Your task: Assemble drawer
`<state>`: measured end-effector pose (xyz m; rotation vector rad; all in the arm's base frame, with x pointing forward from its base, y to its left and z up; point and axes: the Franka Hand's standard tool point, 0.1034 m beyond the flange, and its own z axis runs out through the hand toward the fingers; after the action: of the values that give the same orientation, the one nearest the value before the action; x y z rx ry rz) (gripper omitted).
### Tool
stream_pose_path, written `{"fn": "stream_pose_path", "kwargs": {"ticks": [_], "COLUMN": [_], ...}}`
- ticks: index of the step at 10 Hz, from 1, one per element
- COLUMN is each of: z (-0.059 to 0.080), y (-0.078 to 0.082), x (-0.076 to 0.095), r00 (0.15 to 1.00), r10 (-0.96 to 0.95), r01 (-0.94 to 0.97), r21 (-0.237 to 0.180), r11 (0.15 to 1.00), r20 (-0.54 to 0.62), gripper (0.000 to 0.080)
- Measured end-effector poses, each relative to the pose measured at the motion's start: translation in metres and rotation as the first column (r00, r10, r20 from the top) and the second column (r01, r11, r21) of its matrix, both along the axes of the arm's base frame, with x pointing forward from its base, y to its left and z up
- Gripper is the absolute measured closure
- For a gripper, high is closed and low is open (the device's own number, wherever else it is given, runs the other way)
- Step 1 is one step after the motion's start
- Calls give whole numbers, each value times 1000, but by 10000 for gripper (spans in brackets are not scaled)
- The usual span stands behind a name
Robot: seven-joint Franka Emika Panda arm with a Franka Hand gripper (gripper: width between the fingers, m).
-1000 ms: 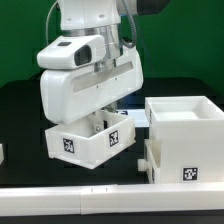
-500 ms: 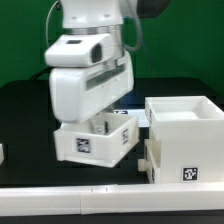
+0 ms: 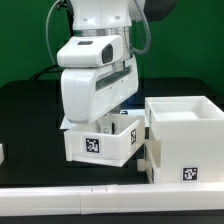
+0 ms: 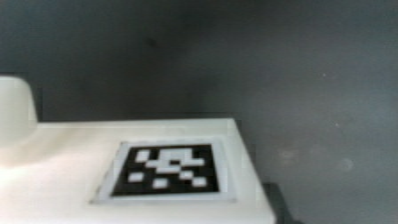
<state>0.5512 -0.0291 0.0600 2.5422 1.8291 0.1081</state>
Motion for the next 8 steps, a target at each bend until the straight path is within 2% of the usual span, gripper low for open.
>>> {"fn": "stream_pose_path", "kwargs": {"ticks": [1, 2, 6, 8], "z": [-1, -1, -4, -4], "y": [-10, -11, -11, 1], "x": [1, 4, 3, 6], "r00": [994, 979, 975, 976], "r10": [114, 202, 221, 217], "r01": [-114, -202, -221, -217], "r21": [-20, -38, -42, -67], "r11": [993, 979, 974, 974], "r20": [-2, -6, -11, -9], "gripper": [761, 761, 761, 761]}}
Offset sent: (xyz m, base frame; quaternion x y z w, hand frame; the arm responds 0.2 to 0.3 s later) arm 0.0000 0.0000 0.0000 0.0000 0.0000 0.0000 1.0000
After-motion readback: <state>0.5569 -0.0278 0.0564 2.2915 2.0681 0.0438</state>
